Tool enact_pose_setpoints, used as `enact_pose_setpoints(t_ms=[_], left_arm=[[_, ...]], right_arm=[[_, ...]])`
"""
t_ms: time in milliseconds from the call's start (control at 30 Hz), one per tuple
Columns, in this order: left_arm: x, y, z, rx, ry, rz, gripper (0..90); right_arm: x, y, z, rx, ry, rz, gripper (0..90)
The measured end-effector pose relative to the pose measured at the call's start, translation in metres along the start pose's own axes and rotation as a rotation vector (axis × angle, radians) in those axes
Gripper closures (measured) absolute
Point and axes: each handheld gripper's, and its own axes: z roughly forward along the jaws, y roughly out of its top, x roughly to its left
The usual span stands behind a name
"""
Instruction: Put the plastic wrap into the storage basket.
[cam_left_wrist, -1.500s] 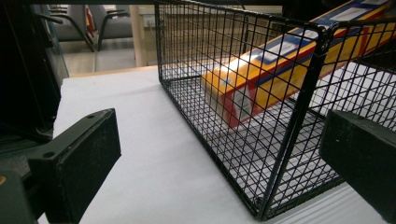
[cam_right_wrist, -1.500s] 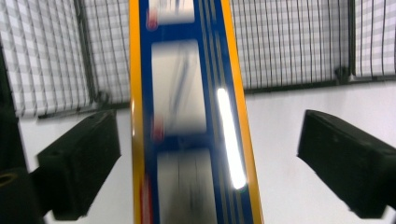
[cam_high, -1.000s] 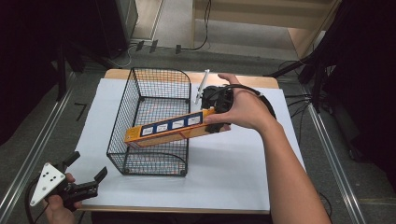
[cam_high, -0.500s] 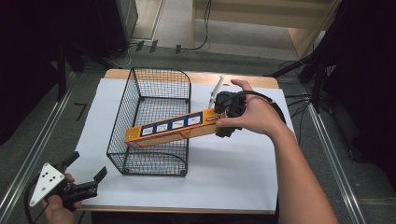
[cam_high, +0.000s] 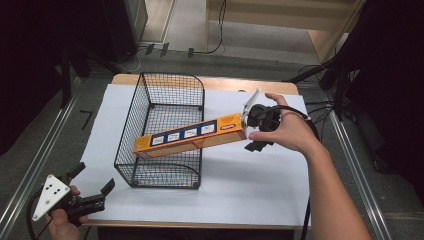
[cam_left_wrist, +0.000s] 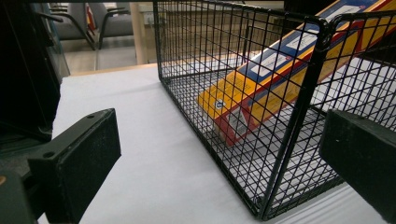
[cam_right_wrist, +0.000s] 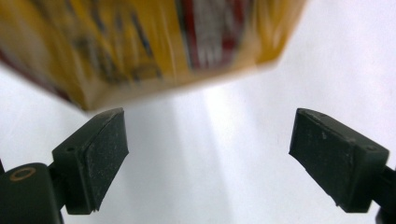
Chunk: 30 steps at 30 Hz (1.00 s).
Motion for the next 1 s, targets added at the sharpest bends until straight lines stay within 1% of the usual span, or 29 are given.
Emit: enact_pose_setpoints(t_ms=[167,200,267,400,533,567,600,633,667,700,767,800,833,867,1000], left_arm=[[0.000,0.000,0.000,0.004,-0.002,0.003,0.0],[0.000,0.000,0.000,0.004,-0.002,0.003,0.0],[0.000,0.000,0.000,0.002,-0.003,0.001,0.0],[0.000,0.000,0.001,0.002,-0.004,0.004,0.0],[-0.001,0.000,0.001,0.003,-0.006,0.005,0.0],[-0.001,0.000,0.001,0.003,-0.006,0.005,0.0],[-0.001,0.000,0.001,0.006,-0.006,0.005,0.0],[-0.001,0.000,0.001,0.006,-0.006,0.005,0.0],[-0.001,0.000,0.001,0.007,-0.004,0.005,0.0],[-0.001,0.000,0.001,0.007,-0.004,0.005,0.0],[-0.001,0.000,0.002,0.007,-0.003,0.006,0.0],[-0.001,0.000,0.002,0.007,-0.003,0.006,0.0],[-0.001,0.000,0.002,0.007,-0.003,0.005,0.0],[-0.001,0.000,0.002,0.008,-0.003,0.005,0.0],[-0.001,-0.001,0.002,0.006,-0.003,0.001,0.0]], right_arm=[[-0.003,-0.019,0.008,-0.001,-0.007,0.025,12.3],[-0.004,-0.023,0.010,0.000,-0.006,0.036,12.4],[-0.004,-0.032,0.014,0.002,-0.023,0.053,12.6],[-0.004,-0.048,0.021,-0.009,-0.019,0.092,12.7],[-0.004,-0.066,0.028,-0.025,-0.017,0.124,12.7],[-0.005,-0.070,0.030,-0.032,-0.013,0.124,12.6],[-0.004,-0.074,0.032,-0.031,-0.021,0.136,12.7],[-0.004,-0.074,0.032,-0.031,-0.021,0.136,12.7],[-0.004,-0.084,0.036,-0.044,-0.012,0.147,12.6],[-0.003,-0.088,0.037,-0.042,-0.014,0.155,12.6],[-0.003,-0.095,0.040,-0.048,-0.009,0.174,12.7],[-0.003,-0.095,0.040,-0.048,-0.009,0.174,12.7],[-0.002,-0.105,0.044,-0.053,-0.011,0.193,12.7],[-0.002,-0.108,0.045,-0.056,-0.015,0.195,12.7],[0.000,-0.124,0.049,-0.092,-0.018,0.227,12.6]])
